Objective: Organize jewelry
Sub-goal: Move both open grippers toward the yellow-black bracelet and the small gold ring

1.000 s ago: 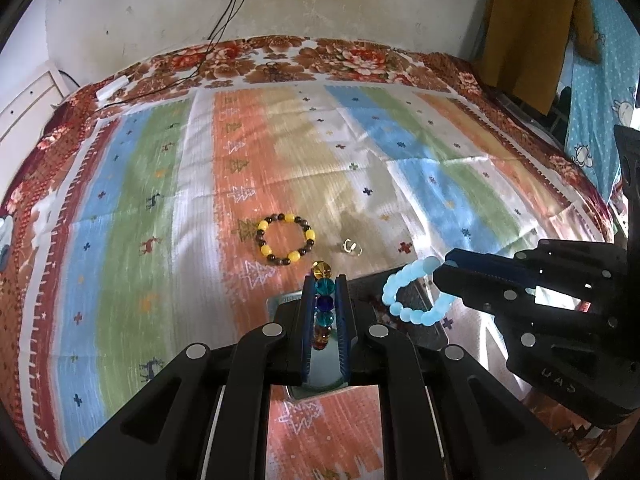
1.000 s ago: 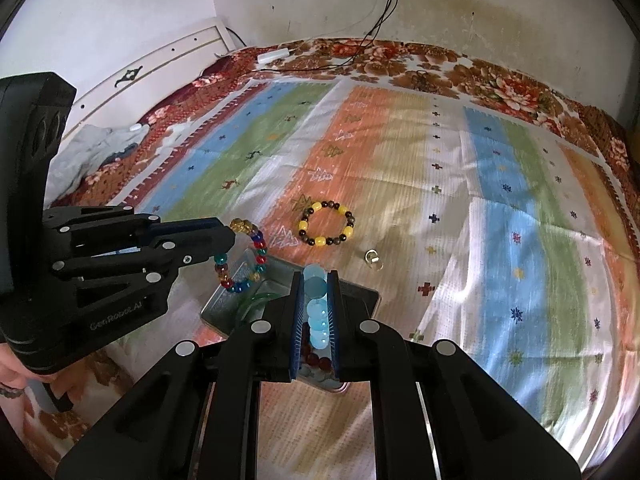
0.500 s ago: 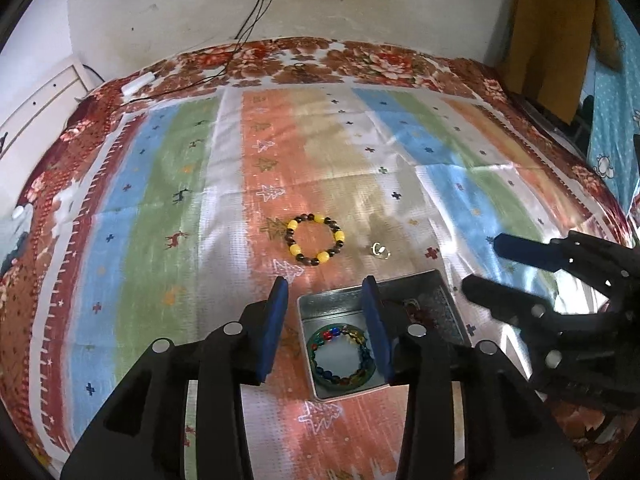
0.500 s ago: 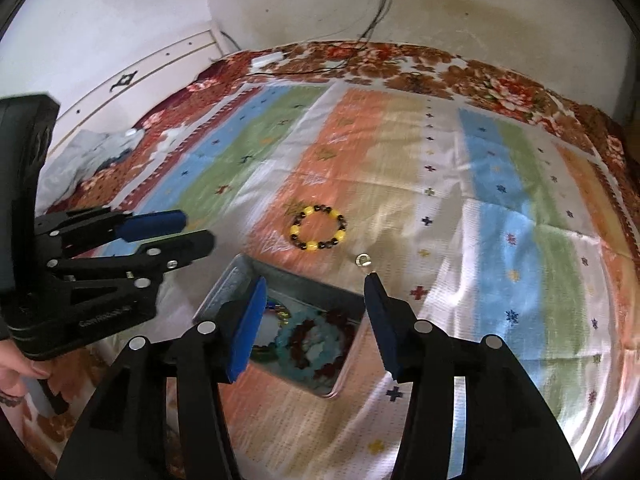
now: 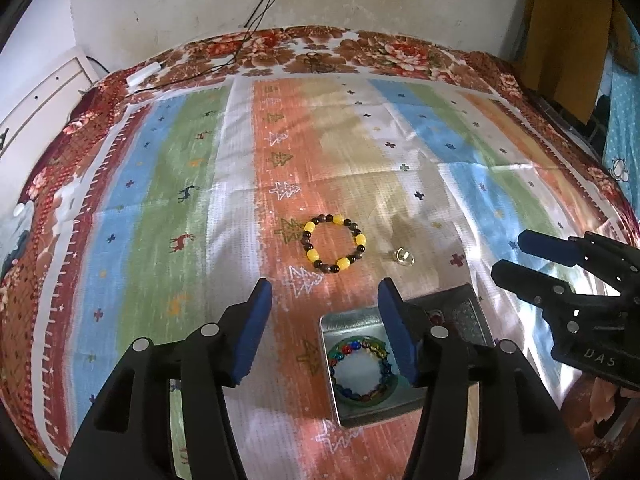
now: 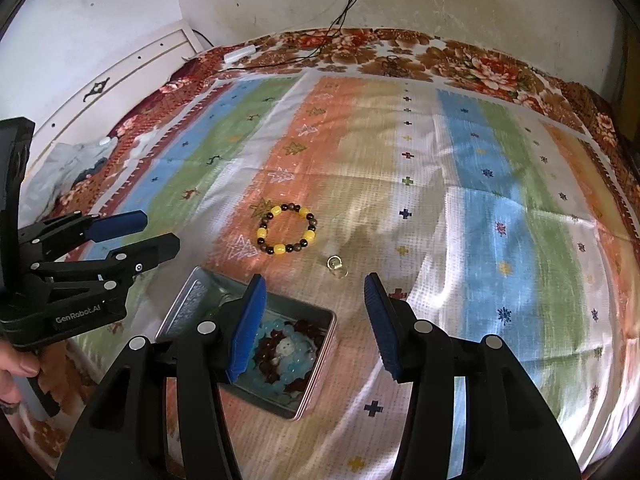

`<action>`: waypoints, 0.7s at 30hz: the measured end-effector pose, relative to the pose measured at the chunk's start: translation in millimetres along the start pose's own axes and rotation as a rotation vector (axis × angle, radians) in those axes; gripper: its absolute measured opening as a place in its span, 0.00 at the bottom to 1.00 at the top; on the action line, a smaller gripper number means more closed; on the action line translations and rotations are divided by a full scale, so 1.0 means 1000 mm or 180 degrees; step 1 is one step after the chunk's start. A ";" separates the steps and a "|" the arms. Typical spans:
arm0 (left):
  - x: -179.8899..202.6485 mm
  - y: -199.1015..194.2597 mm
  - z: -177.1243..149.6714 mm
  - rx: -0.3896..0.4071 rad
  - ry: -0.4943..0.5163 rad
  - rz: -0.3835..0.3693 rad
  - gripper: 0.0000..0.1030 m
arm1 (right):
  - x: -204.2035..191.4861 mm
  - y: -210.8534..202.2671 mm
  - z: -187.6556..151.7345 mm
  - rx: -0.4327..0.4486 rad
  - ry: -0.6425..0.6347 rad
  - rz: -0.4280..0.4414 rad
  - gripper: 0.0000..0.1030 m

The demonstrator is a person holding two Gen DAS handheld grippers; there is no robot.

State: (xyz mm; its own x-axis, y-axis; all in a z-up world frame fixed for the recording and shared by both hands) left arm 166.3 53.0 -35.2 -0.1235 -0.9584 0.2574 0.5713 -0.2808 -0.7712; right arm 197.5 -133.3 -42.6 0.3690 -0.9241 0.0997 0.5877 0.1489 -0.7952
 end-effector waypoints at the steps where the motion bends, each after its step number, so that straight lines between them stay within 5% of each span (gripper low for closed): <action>1: -0.001 0.002 0.003 -0.0006 0.0001 -0.0010 0.54 | 0.000 0.003 0.002 -0.0010 0.0000 0.0003 0.49; 21: -0.027 0.052 0.031 -0.0267 -0.0079 -0.0020 0.56 | -0.003 0.050 0.027 -0.0231 0.0025 0.0004 0.49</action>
State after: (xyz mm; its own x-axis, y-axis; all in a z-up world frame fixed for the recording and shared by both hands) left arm 224.9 65.5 -64.4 -0.1062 -0.9553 0.2760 0.5004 -0.2912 -0.8154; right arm 245.4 -113.6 -66.4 0.3638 -0.9267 0.0943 0.5335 0.1243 -0.8366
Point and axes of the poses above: each gripper's, at about its wrist camera, not at the fingertips, and y roughly the way its jaws point, x to its right, z to its top, the point moved 2 cm from there along y, roughly the way its jaws point, and after that the axes turned 14 degrees about -z, right-handed, at the moved point
